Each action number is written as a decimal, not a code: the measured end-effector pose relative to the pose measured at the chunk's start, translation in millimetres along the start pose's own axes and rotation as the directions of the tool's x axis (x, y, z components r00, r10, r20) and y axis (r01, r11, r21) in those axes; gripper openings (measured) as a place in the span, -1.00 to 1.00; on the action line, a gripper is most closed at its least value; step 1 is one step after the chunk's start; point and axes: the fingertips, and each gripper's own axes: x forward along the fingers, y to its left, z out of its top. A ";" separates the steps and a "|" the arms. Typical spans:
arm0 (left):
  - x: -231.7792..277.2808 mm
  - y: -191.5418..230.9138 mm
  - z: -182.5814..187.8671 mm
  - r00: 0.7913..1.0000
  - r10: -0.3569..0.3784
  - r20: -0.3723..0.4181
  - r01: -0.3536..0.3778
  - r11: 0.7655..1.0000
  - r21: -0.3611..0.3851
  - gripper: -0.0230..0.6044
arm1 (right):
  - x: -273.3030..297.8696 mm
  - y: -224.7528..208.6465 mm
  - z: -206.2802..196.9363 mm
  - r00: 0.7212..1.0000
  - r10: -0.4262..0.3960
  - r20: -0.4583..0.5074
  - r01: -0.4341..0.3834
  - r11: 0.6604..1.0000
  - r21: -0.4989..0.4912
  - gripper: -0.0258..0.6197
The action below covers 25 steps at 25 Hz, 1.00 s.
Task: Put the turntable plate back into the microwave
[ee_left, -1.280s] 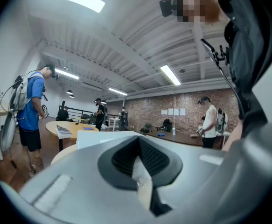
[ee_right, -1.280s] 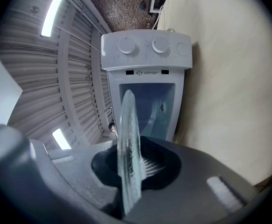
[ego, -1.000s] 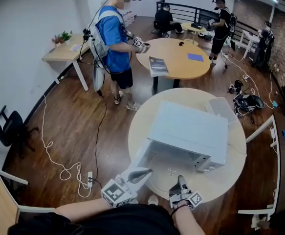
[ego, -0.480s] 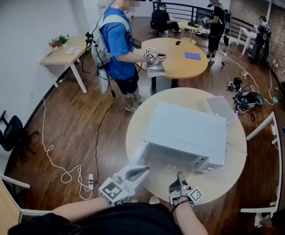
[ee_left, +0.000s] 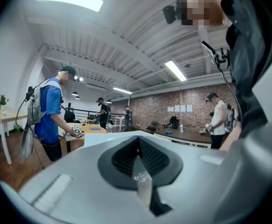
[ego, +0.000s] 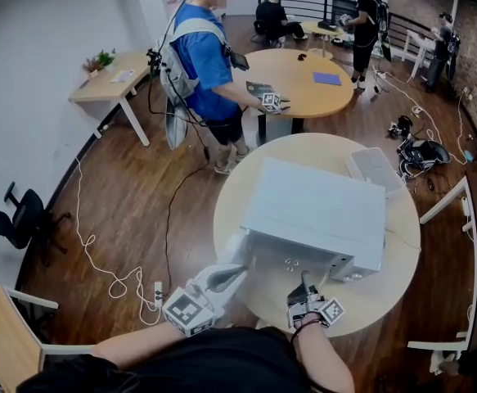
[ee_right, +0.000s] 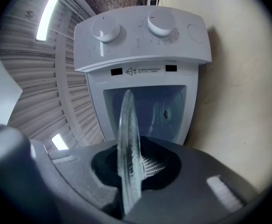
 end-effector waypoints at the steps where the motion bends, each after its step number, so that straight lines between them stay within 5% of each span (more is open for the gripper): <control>1: 0.5 1.1 -0.8 1.000 0.002 0.000 -0.002 1.000 0.004 -0.92 | 2.4 -0.5 0.8 1.000 0.001 0.000 -0.001 1.000 0.001 -0.83; 22: -7.1 16.1 9.7 0.994 0.109 -0.027 -0.111 0.991 -0.069 -0.92 | 37.5 -15.8 11.6 1.000 -0.004 -0.001 0.004 1.000 0.006 -0.83; 25: -12.7 22.0 6.6 0.993 0.113 -0.029 -0.114 0.993 -0.025 -0.92 | 43.8 -19.4 16.3 1.000 -0.005 -0.002 0.005 1.000 -0.024 -0.83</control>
